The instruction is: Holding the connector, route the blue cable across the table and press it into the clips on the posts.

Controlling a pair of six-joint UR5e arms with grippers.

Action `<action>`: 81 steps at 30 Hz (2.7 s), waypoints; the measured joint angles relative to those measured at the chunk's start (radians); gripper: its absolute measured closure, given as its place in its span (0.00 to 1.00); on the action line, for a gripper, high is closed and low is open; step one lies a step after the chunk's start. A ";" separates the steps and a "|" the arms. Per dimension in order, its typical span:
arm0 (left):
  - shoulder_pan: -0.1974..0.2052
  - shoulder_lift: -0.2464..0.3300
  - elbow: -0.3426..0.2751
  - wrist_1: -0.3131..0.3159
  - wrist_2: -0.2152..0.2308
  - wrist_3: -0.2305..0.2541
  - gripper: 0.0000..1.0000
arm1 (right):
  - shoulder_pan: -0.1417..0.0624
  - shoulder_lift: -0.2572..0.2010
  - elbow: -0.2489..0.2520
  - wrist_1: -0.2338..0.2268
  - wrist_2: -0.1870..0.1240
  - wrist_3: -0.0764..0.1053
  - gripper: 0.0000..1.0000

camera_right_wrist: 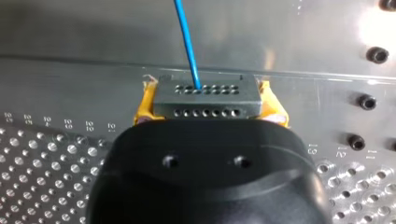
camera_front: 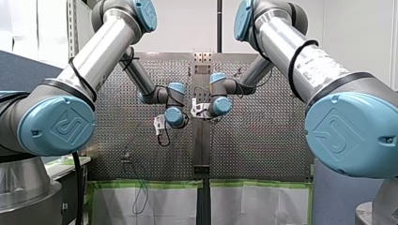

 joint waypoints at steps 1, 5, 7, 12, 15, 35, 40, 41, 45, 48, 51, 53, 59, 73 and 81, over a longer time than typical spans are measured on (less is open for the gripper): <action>-0.001 0.000 0.000 -0.002 -0.005 0.001 0.00 | 0.000 0.000 0.000 0.000 0.000 0.000 1.00; -0.005 0.000 0.000 0.000 -0.023 0.010 0.20 | -0.001 0.000 0.000 -0.004 0.001 0.001 1.00; -0.006 0.000 0.000 0.004 -0.036 0.011 0.24 | -0.002 0.000 0.000 -0.006 0.001 0.001 1.00; -0.007 0.000 -0.001 0.022 -0.082 0.020 0.27 | -0.005 0.000 0.000 -0.007 0.000 0.001 1.00; -0.007 -0.001 0.000 0.029 -0.107 0.031 0.29 | -0.006 0.000 0.000 -0.007 0.000 0.001 1.00; -0.017 0.009 0.000 0.032 -0.103 0.026 1.00 | -0.007 -0.002 -0.005 0.003 -0.003 -0.005 1.00; -0.017 0.026 -0.001 -0.006 -0.130 0.006 1.00 | -0.006 -0.024 -0.012 0.038 0.012 -0.018 1.00; -0.016 0.031 -0.003 -0.016 -0.134 -0.002 1.00 | -0.005 -0.030 -0.012 0.045 0.017 -0.017 1.00; -0.010 0.056 -0.024 -0.033 -0.130 -0.019 1.00 | -0.001 -0.064 -0.004 0.081 0.036 -0.010 1.00; -0.010 0.081 -0.047 -0.031 -0.111 -0.022 1.00 | 0.003 -0.091 0.013 0.107 0.043 -0.008 1.00; -0.013 0.106 -0.073 -0.030 -0.095 -0.023 1.00 | 0.004 -0.117 0.036 0.132 0.047 -0.005 1.00; -0.015 0.127 -0.093 -0.034 -0.083 -0.020 1.00 | 0.002 -0.132 0.051 0.141 0.048 0.002 1.00; -0.022 0.181 -0.138 -0.071 -0.059 -0.004 1.00 | 0.002 -0.190 0.108 0.156 0.044 0.020 1.00; -0.051 0.310 -0.176 -0.102 0.012 0.003 1.00 | 0.007 -0.320 0.169 0.214 0.046 0.024 1.00; -0.066 0.385 -0.176 -0.107 0.031 -0.018 1.00 | -0.002 -0.394 0.169 0.231 0.044 0.024 1.00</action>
